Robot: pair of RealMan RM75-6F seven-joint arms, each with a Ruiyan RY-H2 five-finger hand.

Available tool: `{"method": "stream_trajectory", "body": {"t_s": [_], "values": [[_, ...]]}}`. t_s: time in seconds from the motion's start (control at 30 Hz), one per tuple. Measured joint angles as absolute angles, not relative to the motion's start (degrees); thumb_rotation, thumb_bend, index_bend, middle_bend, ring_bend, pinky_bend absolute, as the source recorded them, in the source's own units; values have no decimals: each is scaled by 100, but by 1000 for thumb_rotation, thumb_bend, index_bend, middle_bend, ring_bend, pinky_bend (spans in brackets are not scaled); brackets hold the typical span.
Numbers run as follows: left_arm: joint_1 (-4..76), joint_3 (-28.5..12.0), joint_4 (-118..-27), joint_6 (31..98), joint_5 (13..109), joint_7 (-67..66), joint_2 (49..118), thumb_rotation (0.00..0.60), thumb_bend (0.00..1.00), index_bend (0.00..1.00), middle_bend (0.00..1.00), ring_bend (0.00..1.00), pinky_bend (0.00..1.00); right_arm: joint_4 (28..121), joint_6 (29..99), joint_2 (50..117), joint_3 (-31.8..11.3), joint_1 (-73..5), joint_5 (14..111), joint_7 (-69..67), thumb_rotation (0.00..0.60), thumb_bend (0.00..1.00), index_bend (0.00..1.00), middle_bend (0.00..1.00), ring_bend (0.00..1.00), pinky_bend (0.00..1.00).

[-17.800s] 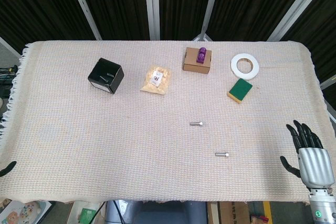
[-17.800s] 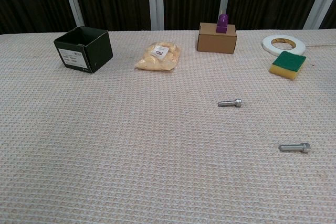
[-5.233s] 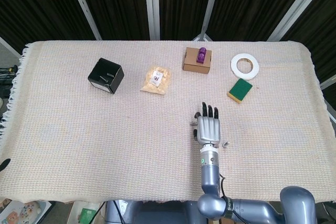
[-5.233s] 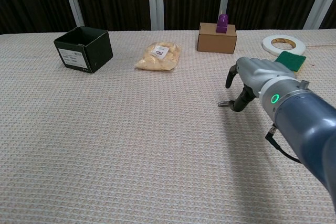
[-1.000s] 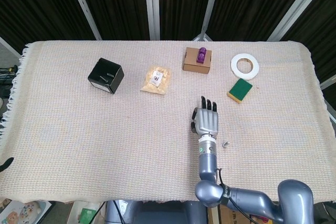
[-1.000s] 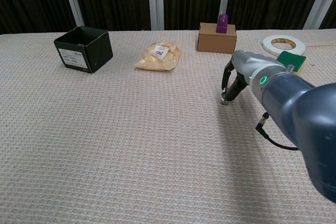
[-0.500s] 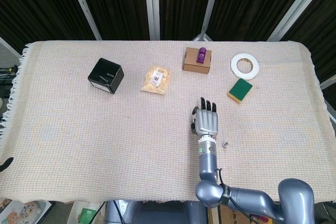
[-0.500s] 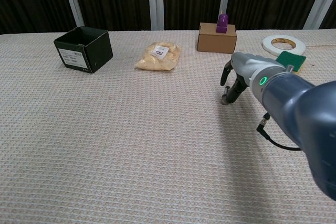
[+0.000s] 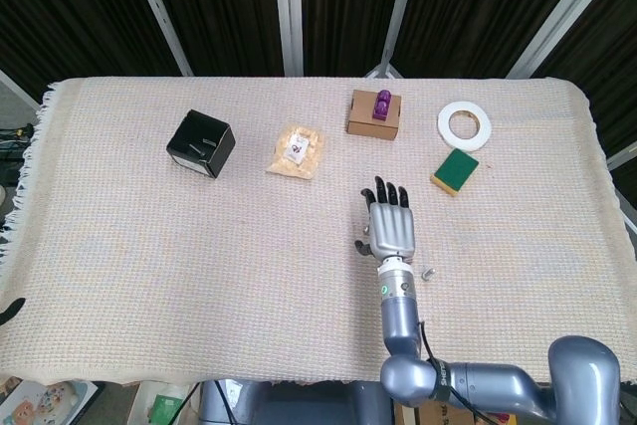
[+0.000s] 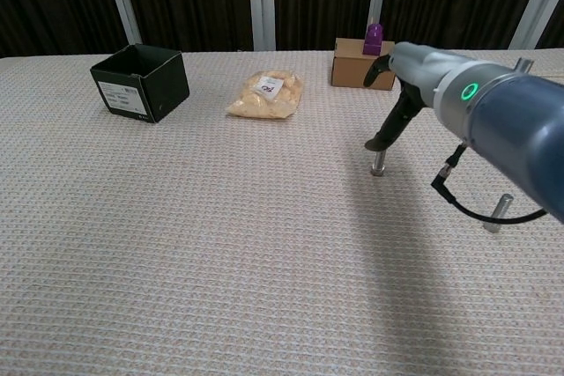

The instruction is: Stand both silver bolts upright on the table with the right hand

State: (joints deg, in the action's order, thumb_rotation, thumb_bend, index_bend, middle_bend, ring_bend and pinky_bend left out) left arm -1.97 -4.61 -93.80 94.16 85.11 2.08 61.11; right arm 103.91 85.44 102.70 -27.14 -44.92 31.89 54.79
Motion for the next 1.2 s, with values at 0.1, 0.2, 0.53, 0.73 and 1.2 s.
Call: {"method": "stream_trajectory", "body": {"t_s": [0.1, 0.2, 0.53, 0.73, 1.2], "values": [[-214, -452, -9385, 9443, 8527, 214, 6107, 600, 122, 95, 36, 0, 137, 10989, 8746, 9925, -2710, -4388, 3358, 5524, 600, 200, 199, 3, 0, 0], [-229, -445, -9388, 9472, 8545, 229, 6104, 600, 122, 95, 36, 0, 137, 11608, 8911, 9465, -2700, -4213, 3478, 5536, 600, 186, 195, 3, 0, 0], [-244, -425, -9390, 9516, 8607, 209, 6120, 600, 122, 95, 36, 0, 137, 12752, 8769, 7589, -2145, -3123, 4206, 4698, 600, 148, 162, 4, 0, 0], [-286, -441, -9384, 9597, 8590, 274, 6114, 600, 122, 95, 36, 0, 137, 12606, 8553, 7036, -1445, -2369, 5644, 3349, 600, 148, 153, 4, 0, 0], [-348, -449, -9341, 9647, 8557, 434, 6069, 600, 122, 95, 47, 0, 137, 10027, 8915, 6586, 312, -815, 8804, 567, 600, 148, 153, 4, 0, 0]]}}
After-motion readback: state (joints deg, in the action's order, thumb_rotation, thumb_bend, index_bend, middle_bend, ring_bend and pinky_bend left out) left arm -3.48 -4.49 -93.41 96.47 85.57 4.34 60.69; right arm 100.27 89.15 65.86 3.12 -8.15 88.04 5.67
